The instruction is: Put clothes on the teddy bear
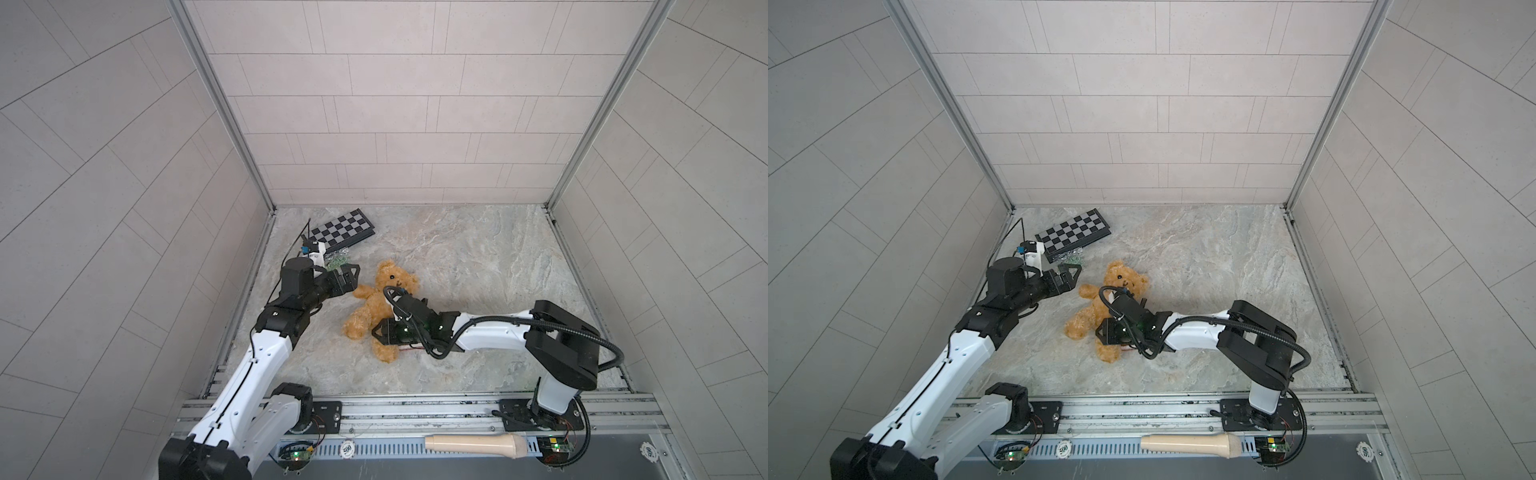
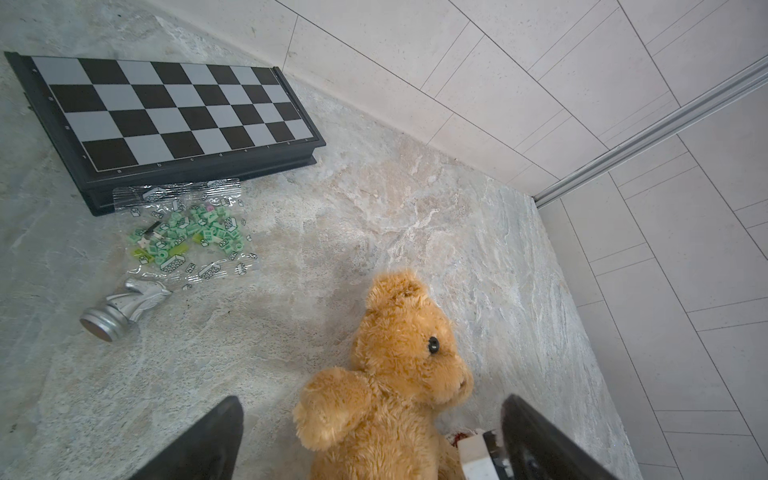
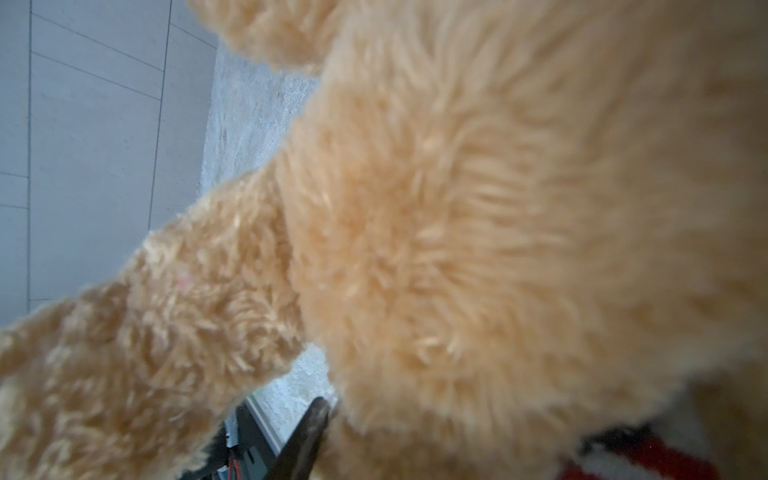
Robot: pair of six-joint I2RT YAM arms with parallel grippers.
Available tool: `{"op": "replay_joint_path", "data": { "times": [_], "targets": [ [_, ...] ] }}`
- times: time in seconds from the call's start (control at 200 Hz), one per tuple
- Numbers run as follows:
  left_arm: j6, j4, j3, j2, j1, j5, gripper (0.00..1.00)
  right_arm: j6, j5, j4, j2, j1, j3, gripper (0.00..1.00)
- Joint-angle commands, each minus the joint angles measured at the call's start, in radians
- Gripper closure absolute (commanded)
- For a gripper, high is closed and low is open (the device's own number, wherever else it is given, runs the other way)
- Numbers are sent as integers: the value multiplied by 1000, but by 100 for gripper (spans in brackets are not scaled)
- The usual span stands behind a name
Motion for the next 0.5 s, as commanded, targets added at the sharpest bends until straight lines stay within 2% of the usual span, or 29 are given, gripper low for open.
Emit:
{"op": "replay_joint_path", "data": {
  "times": [0.0,0.12,0.23,0.405,0.496],
  "targets": [
    [20,12,-21,4,5,5,0,-92,35,-138,-119,-13,-13,47],
    [22,21,-25,15,6,21,0,-175,76,-287,-217,-38,-42,37],
    [30,21,-11,31,-18,32,0,-253,90,-402,-281,-68,-58,36],
    [55,-26,42,102,-174,-57,0,-353,99,-585,-348,-145,-57,34],
    [24,10,29,139,-241,-86,0,-402,163,-689,-387,-180,-40,32]
  ]
}}
